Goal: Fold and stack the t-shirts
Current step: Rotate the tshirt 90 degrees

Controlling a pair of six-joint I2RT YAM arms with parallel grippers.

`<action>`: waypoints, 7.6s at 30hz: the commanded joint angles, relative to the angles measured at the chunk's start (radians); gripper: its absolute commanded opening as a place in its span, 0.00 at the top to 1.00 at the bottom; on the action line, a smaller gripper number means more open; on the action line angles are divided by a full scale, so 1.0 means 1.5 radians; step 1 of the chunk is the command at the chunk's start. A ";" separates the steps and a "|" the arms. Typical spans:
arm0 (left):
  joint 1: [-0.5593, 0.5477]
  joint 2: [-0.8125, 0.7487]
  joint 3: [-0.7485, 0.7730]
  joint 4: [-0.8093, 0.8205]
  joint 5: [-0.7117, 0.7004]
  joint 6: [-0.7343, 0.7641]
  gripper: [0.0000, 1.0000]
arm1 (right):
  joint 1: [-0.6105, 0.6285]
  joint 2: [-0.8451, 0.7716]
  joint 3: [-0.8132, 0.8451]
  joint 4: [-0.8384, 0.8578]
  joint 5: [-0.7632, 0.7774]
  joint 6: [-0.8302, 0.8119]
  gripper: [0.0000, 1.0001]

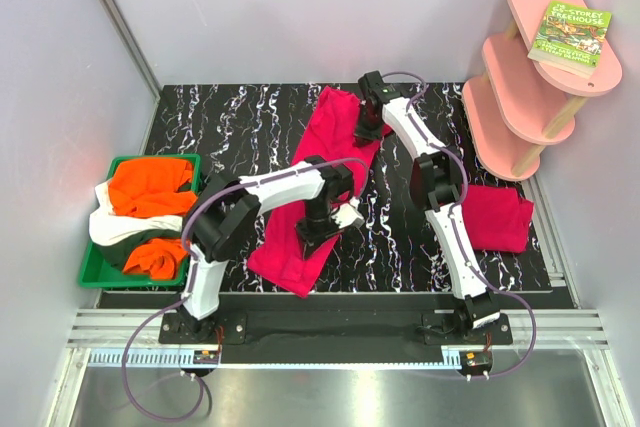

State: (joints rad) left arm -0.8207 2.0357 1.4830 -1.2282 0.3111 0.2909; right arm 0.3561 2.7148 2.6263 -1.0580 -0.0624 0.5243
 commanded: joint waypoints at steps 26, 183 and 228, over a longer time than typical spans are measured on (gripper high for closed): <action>0.140 -0.231 -0.070 0.137 0.018 -0.041 0.72 | 0.041 -0.253 -0.283 0.129 0.093 0.002 0.72; 0.330 0.003 0.134 0.235 0.006 -0.148 0.68 | 0.307 -0.540 -0.881 0.337 0.306 0.272 0.78; 0.335 0.384 0.572 0.062 0.043 -0.150 0.68 | -0.012 0.016 0.003 0.015 0.106 0.020 0.76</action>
State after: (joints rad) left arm -0.3195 2.5443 2.3138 -1.1210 0.3878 0.0689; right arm 0.3889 2.6225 2.4416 -0.9184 0.1432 0.5621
